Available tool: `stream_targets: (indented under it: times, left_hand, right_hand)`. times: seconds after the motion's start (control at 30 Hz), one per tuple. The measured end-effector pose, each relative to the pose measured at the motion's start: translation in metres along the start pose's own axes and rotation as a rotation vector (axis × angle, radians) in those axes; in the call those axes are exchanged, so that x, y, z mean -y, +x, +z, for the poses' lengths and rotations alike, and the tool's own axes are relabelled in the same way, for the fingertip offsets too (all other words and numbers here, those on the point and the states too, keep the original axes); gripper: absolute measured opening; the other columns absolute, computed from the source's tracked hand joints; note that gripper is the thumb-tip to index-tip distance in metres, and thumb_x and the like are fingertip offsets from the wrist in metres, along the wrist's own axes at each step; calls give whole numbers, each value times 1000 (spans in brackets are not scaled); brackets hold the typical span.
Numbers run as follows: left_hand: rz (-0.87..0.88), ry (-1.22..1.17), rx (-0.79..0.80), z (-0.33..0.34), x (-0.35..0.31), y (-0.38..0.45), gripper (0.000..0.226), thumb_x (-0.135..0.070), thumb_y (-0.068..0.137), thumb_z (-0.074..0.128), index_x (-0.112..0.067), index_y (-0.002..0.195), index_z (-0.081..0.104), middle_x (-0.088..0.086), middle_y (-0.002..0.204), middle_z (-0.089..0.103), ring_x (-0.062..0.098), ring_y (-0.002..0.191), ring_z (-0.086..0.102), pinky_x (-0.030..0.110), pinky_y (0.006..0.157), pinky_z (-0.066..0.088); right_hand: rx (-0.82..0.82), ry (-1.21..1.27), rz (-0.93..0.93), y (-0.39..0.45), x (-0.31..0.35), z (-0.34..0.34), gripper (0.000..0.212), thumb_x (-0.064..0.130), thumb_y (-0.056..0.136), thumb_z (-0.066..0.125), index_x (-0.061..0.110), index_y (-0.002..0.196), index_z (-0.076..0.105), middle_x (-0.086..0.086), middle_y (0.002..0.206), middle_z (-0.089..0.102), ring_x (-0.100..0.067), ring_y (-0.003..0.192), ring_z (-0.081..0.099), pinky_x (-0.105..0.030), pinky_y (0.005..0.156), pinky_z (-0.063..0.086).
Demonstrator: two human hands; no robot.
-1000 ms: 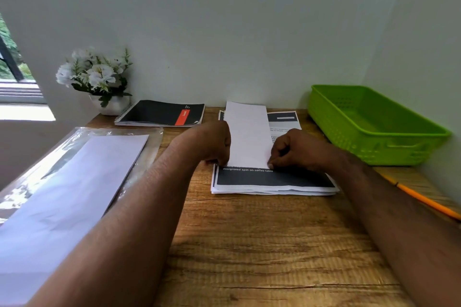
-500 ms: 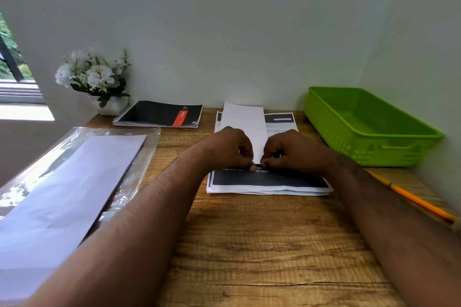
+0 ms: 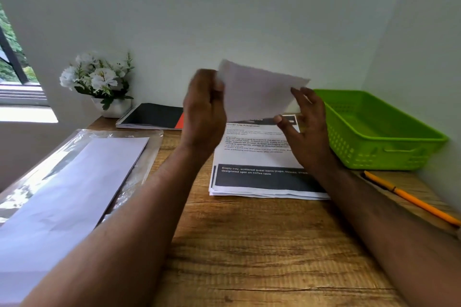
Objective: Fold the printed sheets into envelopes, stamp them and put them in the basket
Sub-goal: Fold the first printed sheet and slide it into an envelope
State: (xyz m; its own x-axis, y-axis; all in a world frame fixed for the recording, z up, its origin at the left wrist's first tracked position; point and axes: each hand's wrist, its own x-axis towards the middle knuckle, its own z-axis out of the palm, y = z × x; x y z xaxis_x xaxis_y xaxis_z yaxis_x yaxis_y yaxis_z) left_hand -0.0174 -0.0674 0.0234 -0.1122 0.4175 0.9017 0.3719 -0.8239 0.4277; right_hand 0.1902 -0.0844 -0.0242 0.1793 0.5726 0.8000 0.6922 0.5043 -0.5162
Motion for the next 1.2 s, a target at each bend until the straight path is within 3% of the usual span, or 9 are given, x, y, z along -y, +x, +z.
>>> stream_targets:
  times: [0.17, 0.27, 0.37, 0.53, 0.67, 0.8, 0.93, 1.03, 1.2]
  left_hand:
    - [-453, -84, -311, -6, 10, 11, 15, -12, 101, 39, -7, 87, 45, -11, 69, 41, -6, 58, 41, 10, 52, 31]
    - [-843, 19, -147, -6, 47, -1, 14, -16, 100, 39, -9, 100, 51, 0, 85, 55, 2, 71, 49, 11, 60, 41]
    - [-1030, 157, 189, -13, 74, -16, 21, -19, 97, 46, -11, 116, 47, 12, 109, 59, 25, 92, 57, 36, 79, 50]
    - [-733, 720, 773, -21, 71, -15, 27, -18, 93, 54, -16, 119, 57, 10, 115, 62, 30, 104, 60, 39, 86, 50]
    - [-504, 1056, 793, -20, 58, -16, 42, -25, 90, 59, -18, 130, 49, 13, 127, 49, 32, 115, 49, 43, 88, 46]
    - [-312, 875, 822, -3, 47, -23, 54, -38, 91, 58, -33, 141, 37, 7, 147, 35, 32, 134, 33, 57, 106, 31]
    - [-480, 745, 1069, 14, 48, -42, 73, -81, 83, 23, -46, 148, 20, -1, 162, 4, 30, 148, 1, 68, 110, -1]
    - [-527, 772, 1189, 15, 52, -48, 90, -95, 67, 9, -54, 146, 4, -5, 162, -3, 30, 148, -8, 71, 108, -6]
    - [-522, 803, 1258, 17, 50, -47, 82, -97, 63, 8, -66, 137, -8, -7, 161, -11, 34, 146, -15, 73, 105, -11]
  right_hand:
    - [-117, 116, 248, 6, -12, -1, 65, 36, 84, 67, 18, 141, 42, -6, 149, 34, -16, 140, 29, -22, 112, 27]
    - [-119, 274, 387, 12, -13, -6, 59, 14, 84, 72, 15, 137, 46, 3, 132, 49, -7, 123, 45, -16, 100, 37]
    - [2, 247, 511, 12, -26, -7, 58, -2, 77, 73, 10, 130, 53, -6, 130, 56, -17, 122, 52, -25, 102, 41]
    - [498, -407, 299, 5, -38, -16, 61, 19, 76, 78, 18, 132, 54, -7, 138, 53, -24, 126, 48, -25, 104, 32]
    - [559, -694, 168, 3, -34, -15, 57, 42, 80, 70, 31, 134, 52, -3, 149, 38, -23, 138, 31, -36, 111, 28]
    - [609, -728, 30, 9, -31, -12, 58, 50, 83, 64, 33, 136, 50, -4, 155, 28, -22, 144, 19, -35, 114, 16]
    - [757, -534, 51, 4, -21, -1, 61, 57, 88, 53, 33, 143, 41, -1, 157, 24, -19, 146, 15, -30, 116, 9]
    - [1004, -550, 173, 1, -18, 5, 68, 65, 90, 37, 38, 149, 20, 1, 161, 8, -20, 148, 3, -41, 119, 5]
    - [1117, -674, 161, 2, -20, 8, 72, 73, 86, 22, 44, 150, 5, 3, 161, -3, -22, 148, -1, -45, 118, 2]
